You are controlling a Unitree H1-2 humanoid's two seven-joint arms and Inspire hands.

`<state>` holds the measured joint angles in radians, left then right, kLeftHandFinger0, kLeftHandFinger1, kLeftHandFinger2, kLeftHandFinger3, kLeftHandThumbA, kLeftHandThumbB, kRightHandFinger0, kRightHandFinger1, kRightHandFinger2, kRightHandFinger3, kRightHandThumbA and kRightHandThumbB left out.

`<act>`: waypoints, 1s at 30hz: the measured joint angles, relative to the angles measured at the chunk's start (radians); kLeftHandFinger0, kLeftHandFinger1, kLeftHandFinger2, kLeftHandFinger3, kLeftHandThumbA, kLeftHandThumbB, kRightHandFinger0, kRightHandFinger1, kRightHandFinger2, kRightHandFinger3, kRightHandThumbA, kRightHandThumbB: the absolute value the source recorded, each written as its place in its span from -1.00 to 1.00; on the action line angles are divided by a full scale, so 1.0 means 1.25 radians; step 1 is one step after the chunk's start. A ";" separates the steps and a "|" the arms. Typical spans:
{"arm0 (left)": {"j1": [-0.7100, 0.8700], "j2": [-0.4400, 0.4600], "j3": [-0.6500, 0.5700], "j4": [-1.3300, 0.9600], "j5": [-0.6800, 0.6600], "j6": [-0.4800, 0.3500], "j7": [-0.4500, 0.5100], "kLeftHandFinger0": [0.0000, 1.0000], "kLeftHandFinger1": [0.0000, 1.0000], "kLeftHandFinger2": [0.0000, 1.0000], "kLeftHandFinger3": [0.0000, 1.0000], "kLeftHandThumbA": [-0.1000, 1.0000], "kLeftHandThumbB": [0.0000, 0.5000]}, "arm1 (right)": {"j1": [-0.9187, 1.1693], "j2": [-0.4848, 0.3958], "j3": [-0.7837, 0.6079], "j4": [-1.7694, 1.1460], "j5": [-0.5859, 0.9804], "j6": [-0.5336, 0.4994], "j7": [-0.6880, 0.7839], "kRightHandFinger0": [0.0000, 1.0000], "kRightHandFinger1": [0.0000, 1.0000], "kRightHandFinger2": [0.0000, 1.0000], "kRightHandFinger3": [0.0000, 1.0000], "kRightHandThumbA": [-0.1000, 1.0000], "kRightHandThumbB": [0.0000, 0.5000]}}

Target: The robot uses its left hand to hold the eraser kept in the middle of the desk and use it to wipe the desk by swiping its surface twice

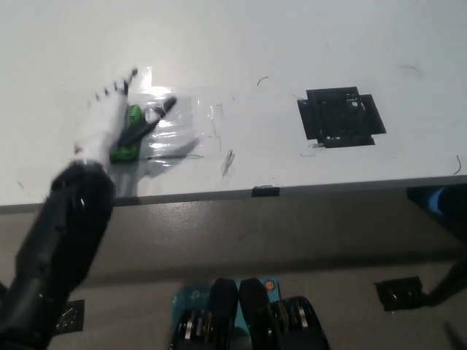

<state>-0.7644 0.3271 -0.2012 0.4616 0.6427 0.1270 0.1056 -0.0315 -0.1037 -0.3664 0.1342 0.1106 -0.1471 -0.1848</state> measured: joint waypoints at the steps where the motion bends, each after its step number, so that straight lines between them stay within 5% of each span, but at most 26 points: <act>1: -0.019 0.011 0.008 -0.024 -0.004 0.004 -0.009 1.00 1.00 1.00 1.00 1.00 0.55 | 0.001 -0.002 0.000 0.000 -0.001 0.000 0.000 1.00 1.00 1.00 1.00 1.00 0.21; 3: -0.058 0.035 0.030 -0.082 -0.011 0.009 -0.026 1.00 1.00 1.00 1.00 1.00 0.69 | 0.003 -0.005 0.000 0.000 -0.003 0.001 0.000 1.00 1.00 1.00 1.00 1.00 0.19; 5: -0.089 0.058 0.051 -0.145 -0.015 0.011 -0.032 1.00 1.00 1.00 1.00 1.00 0.56 | 0.005 -0.007 0.000 -0.001 -0.004 0.001 0.000 1.00 1.00 1.00 1.00 1.00 0.17; 6: -0.101 0.065 0.067 -0.190 -0.020 0.011 -0.036 1.00 1.00 1.00 1.00 1.00 0.81 | 0.007 -0.008 0.000 -0.002 -0.006 0.001 0.000 1.00 1.00 1.00 1.00 1.00 0.22; 10: -0.089 0.072 0.110 -0.338 -0.032 0.016 -0.042 1.00 1.00 1.00 1.00 1.00 1.00 | 0.013 -0.010 0.000 -0.003 -0.009 0.004 0.000 1.00 1.00 1.00 1.00 1.00 0.14; 20: 0.269 0.022 0.189 -0.597 -0.073 0.016 -0.050 1.00 1.00 1.00 1.00 1.00 0.91 | 0.028 -0.018 0.000 -0.009 -0.016 0.007 -0.001 1.00 1.00 1.00 1.00 1.00 0.16; 23: 0.388 -0.022 0.197 -0.603 -0.085 0.002 -0.037 1.00 1.00 1.00 1.00 1.00 0.70 | 0.028 -0.021 0.000 -0.009 -0.016 0.007 -0.001 1.00 1.00 1.00 1.00 1.00 0.07; 25: 0.447 -0.050 0.197 -0.598 -0.093 -0.025 -0.021 1.00 1.00 1.00 1.00 1.00 0.88 | 0.027 -0.022 0.000 -0.008 -0.016 0.007 -0.001 1.00 1.00 1.00 1.00 1.00 0.06; 30: 0.565 -0.115 0.165 -0.522 -0.109 -0.093 0.001 1.00 1.00 1.00 1.00 1.00 0.75 | 0.028 -0.022 0.000 -0.004 -0.016 0.007 -0.001 1.00 1.00 1.00 1.00 1.00 0.12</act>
<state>-0.0583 0.1836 0.0057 -0.1911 0.5059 0.0114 0.1069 0.0034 -0.1316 -0.3667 0.1298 0.0911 -0.1384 -0.1863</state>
